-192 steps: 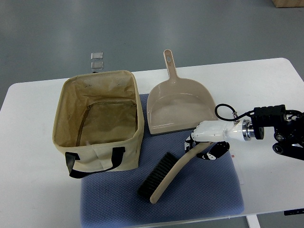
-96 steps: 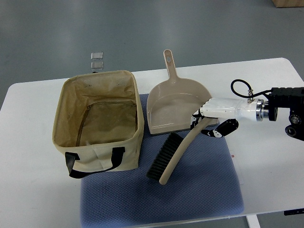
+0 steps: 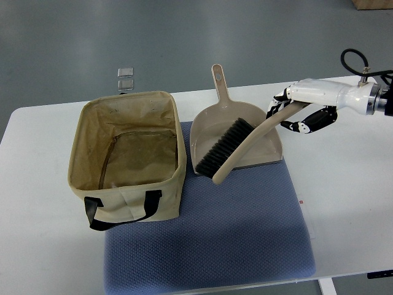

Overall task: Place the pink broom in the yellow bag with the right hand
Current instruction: 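Lift the brush with the right hand over the dustpan toward the bag, then lower the brush bristles-first into the beige fabric bag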

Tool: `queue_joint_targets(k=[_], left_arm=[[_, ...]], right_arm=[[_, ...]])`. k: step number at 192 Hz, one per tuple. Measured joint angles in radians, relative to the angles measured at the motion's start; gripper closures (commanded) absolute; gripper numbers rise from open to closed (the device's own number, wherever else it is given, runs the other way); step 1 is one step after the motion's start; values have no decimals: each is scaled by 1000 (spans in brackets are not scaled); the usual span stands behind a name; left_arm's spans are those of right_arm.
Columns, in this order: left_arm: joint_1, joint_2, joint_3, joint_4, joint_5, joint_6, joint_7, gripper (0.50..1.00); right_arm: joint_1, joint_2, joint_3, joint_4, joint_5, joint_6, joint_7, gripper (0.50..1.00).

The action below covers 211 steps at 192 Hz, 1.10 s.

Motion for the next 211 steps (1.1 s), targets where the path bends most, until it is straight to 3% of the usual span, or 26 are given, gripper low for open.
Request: queue_joint_targets(k=[40,81,117,175,211], left_arm=[[0,0,0,0,0,0,0,500],[0,0,0,0,0,0,0,500],[0,0,0,0,0,0,0,500],[0,0,0,0,0,0,0,500],[0,0,0,0,0,0,0,500]], right_arm=[[79,-51,87,-23,9,93,0,1000],[168,-18,149,-94,9,161,-7,1000],[223,140,156,-170,-4,172,-26,1000],[243,448,134,-382,-30,163,-51,1000],[229,577,121,-431,-82,138,-73,1000]])
